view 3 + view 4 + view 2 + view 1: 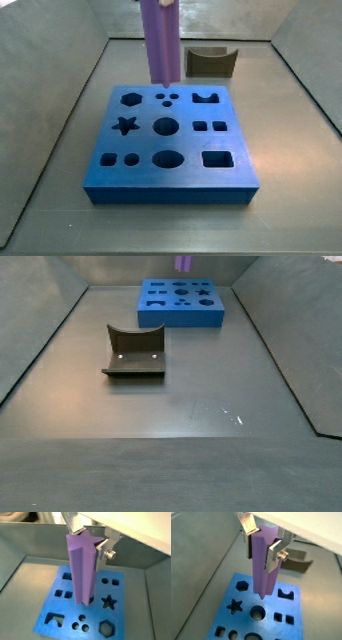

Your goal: Insert the star object.

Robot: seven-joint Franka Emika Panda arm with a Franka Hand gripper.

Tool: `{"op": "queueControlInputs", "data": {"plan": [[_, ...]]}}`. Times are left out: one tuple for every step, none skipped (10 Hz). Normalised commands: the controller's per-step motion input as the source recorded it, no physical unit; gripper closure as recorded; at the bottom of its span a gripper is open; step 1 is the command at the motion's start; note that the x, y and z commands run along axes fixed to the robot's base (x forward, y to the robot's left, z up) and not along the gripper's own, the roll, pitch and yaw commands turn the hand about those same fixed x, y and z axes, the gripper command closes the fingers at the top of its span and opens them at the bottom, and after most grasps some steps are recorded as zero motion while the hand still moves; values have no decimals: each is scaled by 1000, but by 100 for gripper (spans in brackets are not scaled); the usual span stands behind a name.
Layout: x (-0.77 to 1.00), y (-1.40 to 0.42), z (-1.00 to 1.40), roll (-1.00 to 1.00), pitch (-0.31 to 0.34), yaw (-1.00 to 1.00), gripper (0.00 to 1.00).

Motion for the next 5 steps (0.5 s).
{"op": "queueControlInputs", "data": {"plan": [[-89,-237,-337,0,11,-386,100],[0,-126,-97,0,0,0,100],[14,0,0,0,1,-14,100],[0,0,-211,0,159,-54,100],[-49,-9,-291,17,240,-157,100]]}}
